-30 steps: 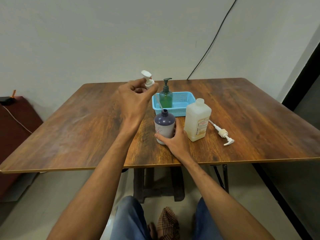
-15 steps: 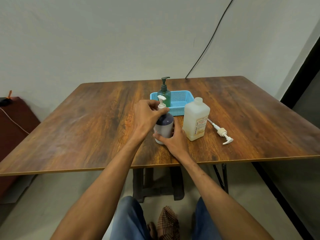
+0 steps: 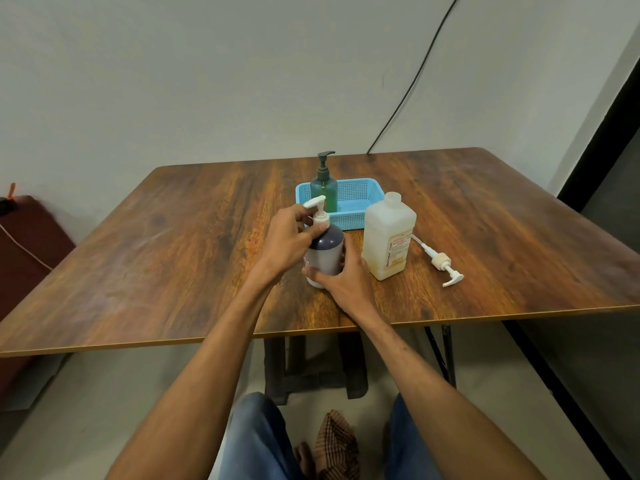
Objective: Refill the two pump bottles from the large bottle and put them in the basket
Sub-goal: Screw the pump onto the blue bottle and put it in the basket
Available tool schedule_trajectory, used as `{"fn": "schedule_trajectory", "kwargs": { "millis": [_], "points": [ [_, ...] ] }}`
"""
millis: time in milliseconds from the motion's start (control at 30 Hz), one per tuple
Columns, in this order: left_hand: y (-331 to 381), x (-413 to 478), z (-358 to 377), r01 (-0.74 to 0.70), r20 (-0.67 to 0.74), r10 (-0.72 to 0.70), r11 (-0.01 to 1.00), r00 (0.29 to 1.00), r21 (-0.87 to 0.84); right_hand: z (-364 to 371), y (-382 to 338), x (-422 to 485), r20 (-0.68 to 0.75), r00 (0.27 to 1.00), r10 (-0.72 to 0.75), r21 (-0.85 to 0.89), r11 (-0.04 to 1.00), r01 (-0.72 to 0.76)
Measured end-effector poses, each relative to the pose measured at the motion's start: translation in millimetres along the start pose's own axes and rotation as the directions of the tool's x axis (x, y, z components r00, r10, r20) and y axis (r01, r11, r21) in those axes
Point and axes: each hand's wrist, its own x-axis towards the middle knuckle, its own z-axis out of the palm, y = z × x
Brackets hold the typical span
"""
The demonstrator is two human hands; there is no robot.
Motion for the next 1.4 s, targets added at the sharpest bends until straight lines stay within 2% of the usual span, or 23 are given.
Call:
{"fn": "schedule_trajectory", "kwargs": {
  "millis": [100,167,267,367,467,600,633,733,800,900,967,1033,1267,1333,1400],
  "points": [
    [-2,-8,0,0.025,0.011,-0.023,0.982,1.0,-0.188,-1,-2,-1,-0.002,1.0,-0.001,0.003,1.0,0.001],
    [-5,-14,7,0.045,-0.116,-0.08,0.96,0.99,-0.275,-2,-3,-1,0.005,1.0,0.002,0.016,1.0,-0.002],
    [-8,-25,22,0.011,-0.333,-0.125,0.946,0.935,-0.324,-2,-3,-1,0.013,1.0,0.009,0.015,1.0,-0.009],
    [-6,-30,33,-0.029,-0.414,-0.103,0.954,0.904,-0.3,-1,-2,0,0.011,1.0,0.014,-0.014,1.0,-0.014],
    [-5,-27,40,-0.002,-0.362,-0.109,0.956,0.926,-0.294,-1,-1,0,0.011,1.0,0.026,-0.013,1.0,-0.026],
    [-2,-18,42,0.014,-0.195,-0.066,0.966,0.979,-0.259,-2,-2,0,0.013,1.0,0.012,-0.015,1.0,-0.012],
    [-1,-18,42,0.001,-0.202,-0.059,0.96,0.978,-0.279,-2,-3,0,0.011,1.0,0.015,-0.023,1.0,-0.015],
    [-4,-22,41,-0.046,-0.383,-0.089,0.943,0.92,-0.329,-2,-5,-1,0.014,1.0,0.016,-0.011,1.0,-0.016],
    [-6,-25,41,-0.084,-0.435,-0.069,0.943,0.898,-0.323,-2,-4,-1,0.011,1.0,0.018,-0.01,1.0,-0.018],
    [-10,-23,37,-0.088,-0.344,-0.025,0.947,0.938,-0.308,-1,-1,-1,0.013,1.0,0.02,0.001,1.0,-0.02],
    [-15,-21,30,-0.059,-0.234,-0.025,0.937,0.972,-0.345,-1,-1,-1,0.014,1.0,0.015,0.007,1.0,-0.015],
    [-17,-21,26,-0.046,-0.184,-0.028,0.921,0.983,-0.387,-1,-1,-1,0.011,1.0,0.007,0.012,1.0,-0.007],
    [-8,-19,37,-0.078,-0.365,-0.055,0.937,0.93,-0.341,-1,-1,0,0.016,0.999,0.028,0.004,1.0,-0.028],
    [-12,-15,33,-0.076,-0.322,-0.039,0.938,0.946,-0.337,-1,0,0,0.011,1.0,0.029,0.018,0.999,-0.029],
    [-16,-12,25,-0.041,-0.218,-0.039,0.936,0.975,-0.351,-1,1,0,0.007,1.0,0.026,0.02,0.999,-0.026]
  ]
}}
